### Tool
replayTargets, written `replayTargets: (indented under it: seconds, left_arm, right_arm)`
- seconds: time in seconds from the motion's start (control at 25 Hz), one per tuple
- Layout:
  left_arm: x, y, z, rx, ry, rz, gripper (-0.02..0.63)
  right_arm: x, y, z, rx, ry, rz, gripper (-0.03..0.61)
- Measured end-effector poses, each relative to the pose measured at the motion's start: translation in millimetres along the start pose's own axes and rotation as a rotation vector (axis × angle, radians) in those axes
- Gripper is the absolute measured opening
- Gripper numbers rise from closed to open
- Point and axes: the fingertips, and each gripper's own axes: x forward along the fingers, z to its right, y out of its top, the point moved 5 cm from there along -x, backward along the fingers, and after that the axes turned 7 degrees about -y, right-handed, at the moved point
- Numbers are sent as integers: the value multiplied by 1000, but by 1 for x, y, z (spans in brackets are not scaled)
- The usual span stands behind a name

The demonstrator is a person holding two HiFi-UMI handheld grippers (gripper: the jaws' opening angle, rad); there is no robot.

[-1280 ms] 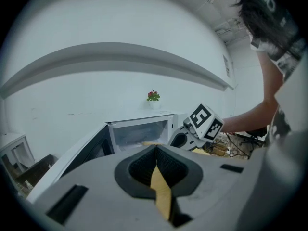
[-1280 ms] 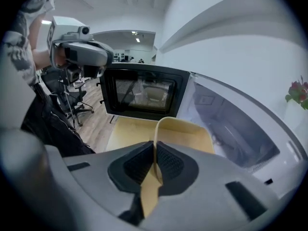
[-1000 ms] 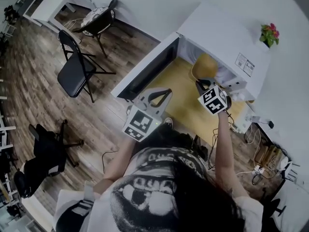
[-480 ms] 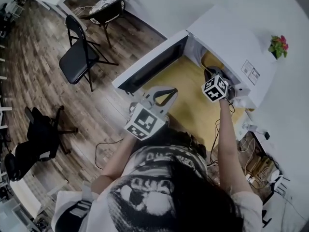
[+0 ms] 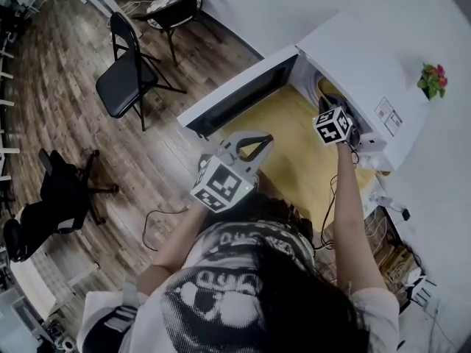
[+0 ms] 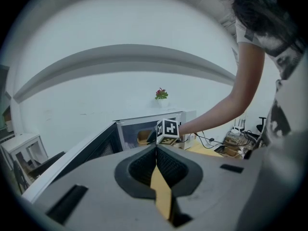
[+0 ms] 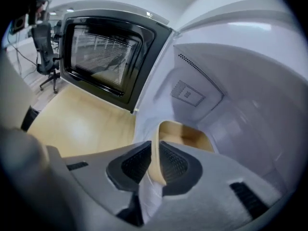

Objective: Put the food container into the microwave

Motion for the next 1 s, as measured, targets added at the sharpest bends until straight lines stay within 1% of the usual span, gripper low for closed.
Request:
replayTargets:
  seconds: [0.04,0.08,0.12,0.24,0.36,0.52,0.64,0.72,0.8,1.0]
  left_arm:
    - [-1,0,1,-1,-3,1,2]
    - [-1,1,2,-2,-6,2,2]
    - [-1,1,2,-3,-7,1,2]
    - [-2,-4,3,-8,3,-5,2]
    - [-5,-7,5,-18,6,-9,2]
    - [-8,-13,7,-30,16,-18,2]
    - [-12,-18,13,-43,19,-26,2]
    - [-16,-22,18,-53,15,-33,2]
    - [-21,-25,22,-61,14,-40,2]
    - [-38,-32,32,-57,20,-53,2]
  right_arm:
    - [-1,1,-2,14,17,1,83]
    - [-4,3,-5,22,31,7,157]
    - [-8,5,-7,26,39,19,190]
    - [-24,14,-12,40,20,69,187]
    - [-48,24,-22,98,25,129,180]
    - [-79,31,-50,194,107,204,163]
    - [-95,27,-80,250,176,225,160]
    - [-106,28,-96,287,207,240,153]
    - [-118,30,-110,310,229,253,149]
    - [-148,37,-141,328,284,273,147]
